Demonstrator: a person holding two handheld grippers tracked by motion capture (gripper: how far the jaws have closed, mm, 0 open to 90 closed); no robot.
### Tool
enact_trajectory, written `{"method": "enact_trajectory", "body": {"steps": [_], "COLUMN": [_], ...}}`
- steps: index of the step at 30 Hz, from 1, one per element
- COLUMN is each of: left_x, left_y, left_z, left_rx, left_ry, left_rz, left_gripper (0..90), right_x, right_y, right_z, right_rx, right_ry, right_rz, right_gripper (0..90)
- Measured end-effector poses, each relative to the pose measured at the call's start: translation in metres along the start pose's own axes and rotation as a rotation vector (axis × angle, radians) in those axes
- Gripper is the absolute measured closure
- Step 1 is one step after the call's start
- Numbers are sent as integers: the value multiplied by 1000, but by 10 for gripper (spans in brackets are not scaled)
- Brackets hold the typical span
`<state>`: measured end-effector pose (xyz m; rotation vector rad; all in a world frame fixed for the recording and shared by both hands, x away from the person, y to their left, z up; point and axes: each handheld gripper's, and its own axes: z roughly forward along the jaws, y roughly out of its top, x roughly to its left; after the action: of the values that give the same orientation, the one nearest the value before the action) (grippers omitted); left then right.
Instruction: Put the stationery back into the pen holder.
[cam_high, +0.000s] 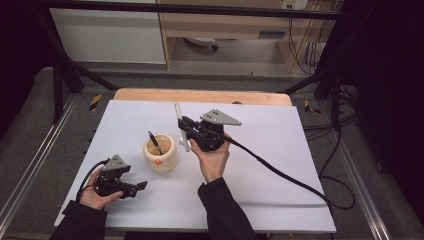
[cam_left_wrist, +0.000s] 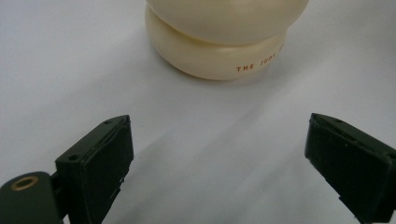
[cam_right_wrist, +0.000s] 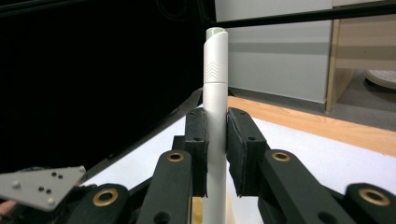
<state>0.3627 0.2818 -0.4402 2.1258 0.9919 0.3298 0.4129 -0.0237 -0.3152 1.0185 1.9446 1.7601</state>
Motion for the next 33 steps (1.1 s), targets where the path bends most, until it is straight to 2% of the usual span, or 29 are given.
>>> {"method": "enact_trajectory", "body": {"steps": [6,17,22,29,33], "left_x": [0,1,1,1,1], "left_y": [0,0,0,0,0], "left_z": [0,0,0,0,0], "left_rx": [-2,-3,0,-2,-2], "left_ry": [-2,-2,-3,-2,-3], "left_rz": [-1,-3,-1,-2,-2], "left_gripper": [79,78,78,78,78], "right_x": [6,11,11,7,7], "right_y": [3,-4,-12,-27,-35], "right_z": [23,58,69,82,86], "right_rx": [2,21,29,73,99], "right_ry": [17,45,64,69,69], "right_rz": [-17,-12,2,20,15], "right_gripper": [792,792,791,791,791]}}
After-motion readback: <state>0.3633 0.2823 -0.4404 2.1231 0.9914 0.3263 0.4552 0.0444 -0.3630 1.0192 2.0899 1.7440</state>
